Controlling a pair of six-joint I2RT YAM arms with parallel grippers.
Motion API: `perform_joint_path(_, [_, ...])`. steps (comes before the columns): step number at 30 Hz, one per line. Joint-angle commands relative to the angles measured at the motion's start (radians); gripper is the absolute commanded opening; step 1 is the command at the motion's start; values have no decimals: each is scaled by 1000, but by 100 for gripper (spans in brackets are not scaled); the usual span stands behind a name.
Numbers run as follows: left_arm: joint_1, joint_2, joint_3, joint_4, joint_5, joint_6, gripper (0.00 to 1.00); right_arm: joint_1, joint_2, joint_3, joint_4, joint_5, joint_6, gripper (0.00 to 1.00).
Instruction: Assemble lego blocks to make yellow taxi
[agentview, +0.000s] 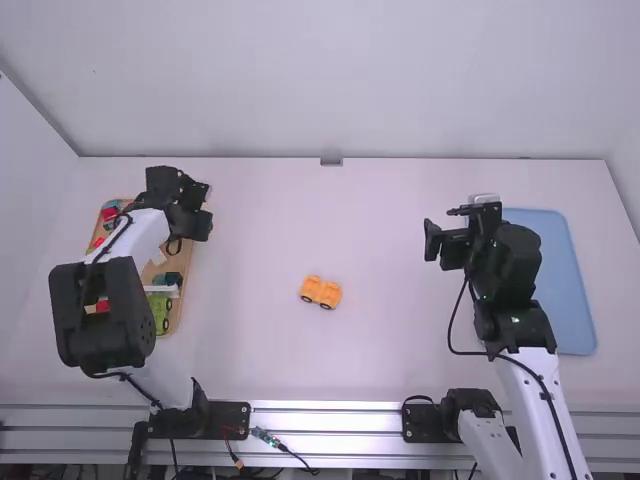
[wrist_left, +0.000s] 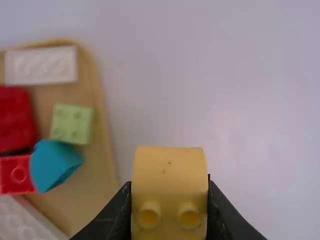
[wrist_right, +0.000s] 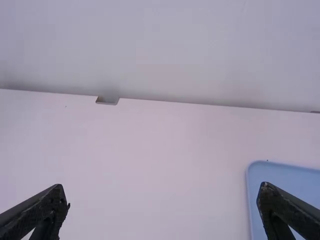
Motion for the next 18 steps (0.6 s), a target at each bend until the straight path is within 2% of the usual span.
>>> perform_joint_path(1, [-82, -16, -25, -18, 14, 81, 2, 3, -6, 32, 2, -2, 3, 100])
perform_joint_path(8, [-327, -16, -25, -48, 59, 252, 2, 2, -6, 32, 1, -2, 3, 99])
perform_joint_path(18, [-687, -16, -25, -29, 66, 385, 2, -9, -23, 32, -7, -2, 7, 100])
